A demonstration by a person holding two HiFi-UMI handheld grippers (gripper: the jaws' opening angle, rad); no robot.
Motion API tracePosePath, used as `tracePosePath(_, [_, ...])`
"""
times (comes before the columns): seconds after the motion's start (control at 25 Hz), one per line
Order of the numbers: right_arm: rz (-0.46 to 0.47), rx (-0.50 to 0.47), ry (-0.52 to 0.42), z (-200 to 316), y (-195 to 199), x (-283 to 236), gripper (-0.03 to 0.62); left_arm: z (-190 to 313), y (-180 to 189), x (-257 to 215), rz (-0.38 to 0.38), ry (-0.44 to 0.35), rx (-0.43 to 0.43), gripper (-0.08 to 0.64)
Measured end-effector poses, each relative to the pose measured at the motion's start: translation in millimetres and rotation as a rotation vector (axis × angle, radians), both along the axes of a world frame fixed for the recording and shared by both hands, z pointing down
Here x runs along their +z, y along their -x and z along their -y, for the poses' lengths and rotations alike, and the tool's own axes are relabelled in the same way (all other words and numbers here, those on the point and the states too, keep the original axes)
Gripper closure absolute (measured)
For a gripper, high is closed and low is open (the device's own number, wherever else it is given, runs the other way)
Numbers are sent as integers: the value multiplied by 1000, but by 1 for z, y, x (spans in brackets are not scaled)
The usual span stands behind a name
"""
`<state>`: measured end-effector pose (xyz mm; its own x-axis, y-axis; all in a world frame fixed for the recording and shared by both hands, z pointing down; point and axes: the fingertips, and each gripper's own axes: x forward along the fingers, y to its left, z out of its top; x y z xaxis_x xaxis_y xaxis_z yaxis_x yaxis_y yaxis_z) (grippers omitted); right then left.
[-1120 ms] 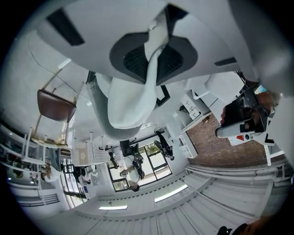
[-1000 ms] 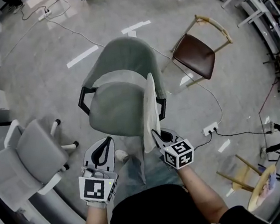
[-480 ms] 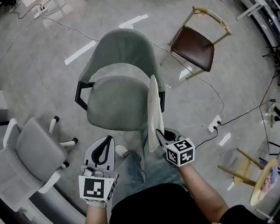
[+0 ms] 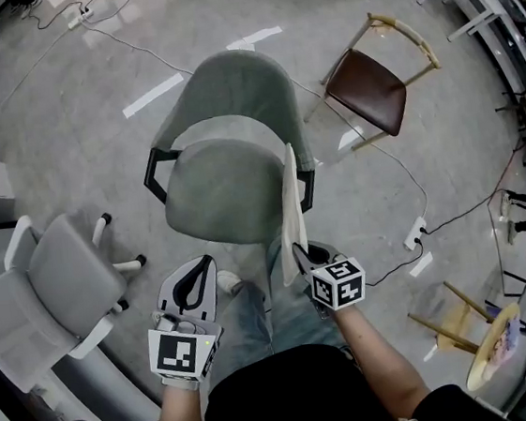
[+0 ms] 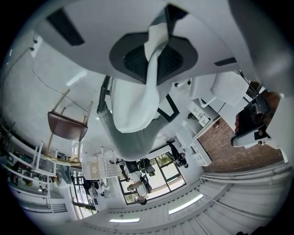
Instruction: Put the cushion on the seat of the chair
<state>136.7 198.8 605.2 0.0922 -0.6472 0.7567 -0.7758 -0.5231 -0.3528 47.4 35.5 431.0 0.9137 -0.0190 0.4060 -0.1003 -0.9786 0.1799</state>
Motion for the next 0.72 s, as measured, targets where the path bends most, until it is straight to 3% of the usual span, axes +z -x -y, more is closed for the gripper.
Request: tracePosePath(0.72, [187, -110, -33, 96, 0, 6, 554, 33, 45, 0, 25, -2, -192, 546])
